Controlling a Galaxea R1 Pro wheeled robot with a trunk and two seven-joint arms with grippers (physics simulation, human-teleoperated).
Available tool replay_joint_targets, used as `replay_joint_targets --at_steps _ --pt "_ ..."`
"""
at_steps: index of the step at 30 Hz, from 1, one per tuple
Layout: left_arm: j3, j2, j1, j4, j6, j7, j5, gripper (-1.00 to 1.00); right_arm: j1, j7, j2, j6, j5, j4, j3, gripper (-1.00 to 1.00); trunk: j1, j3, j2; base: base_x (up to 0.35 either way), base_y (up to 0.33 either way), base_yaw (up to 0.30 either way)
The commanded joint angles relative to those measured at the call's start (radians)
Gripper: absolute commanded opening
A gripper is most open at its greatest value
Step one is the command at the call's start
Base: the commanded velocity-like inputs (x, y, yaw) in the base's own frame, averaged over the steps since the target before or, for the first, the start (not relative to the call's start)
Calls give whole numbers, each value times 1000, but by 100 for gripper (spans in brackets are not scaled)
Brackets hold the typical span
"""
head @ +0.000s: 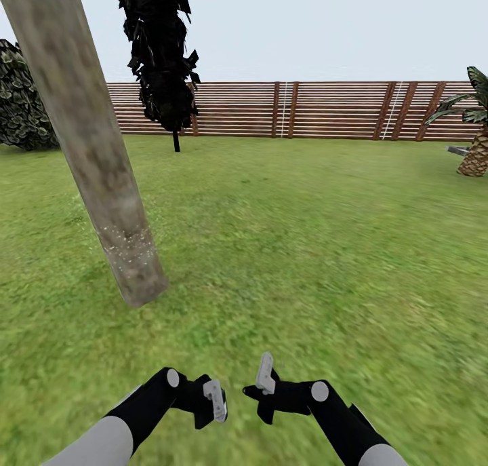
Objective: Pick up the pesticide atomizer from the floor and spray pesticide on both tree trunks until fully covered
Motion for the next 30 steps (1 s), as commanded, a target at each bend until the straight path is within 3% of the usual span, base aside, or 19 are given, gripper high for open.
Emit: replay_joint_targets --at_steps 1,20,21,24,30 --pt "-1 -1 0 0 -1 1 -1 -100 0 0 0 0 0 0 0 -100 0 0 0 0 0 0" --pt "-4 -43 -4 -2 -24 -5 1 -100 0 -1 1 0 2 1 0 -100 0 0 0 0 0 0" --pt "-11 -43 -4 -2 -24 -4 1 -100 0 -1 1 0 2 1 0 -100 0 0 0 0 0 0" --pt "-78 -47 -3 -1 -26 1 -2 -100 0 -1 1 0 2 1 0 -100 0 0 0 0 0 0" --pt "-86 -50 -4 -1 -27 1 1 -100 0 -1 1 0 2 1 0 -100 0 0 0 0 0 0"
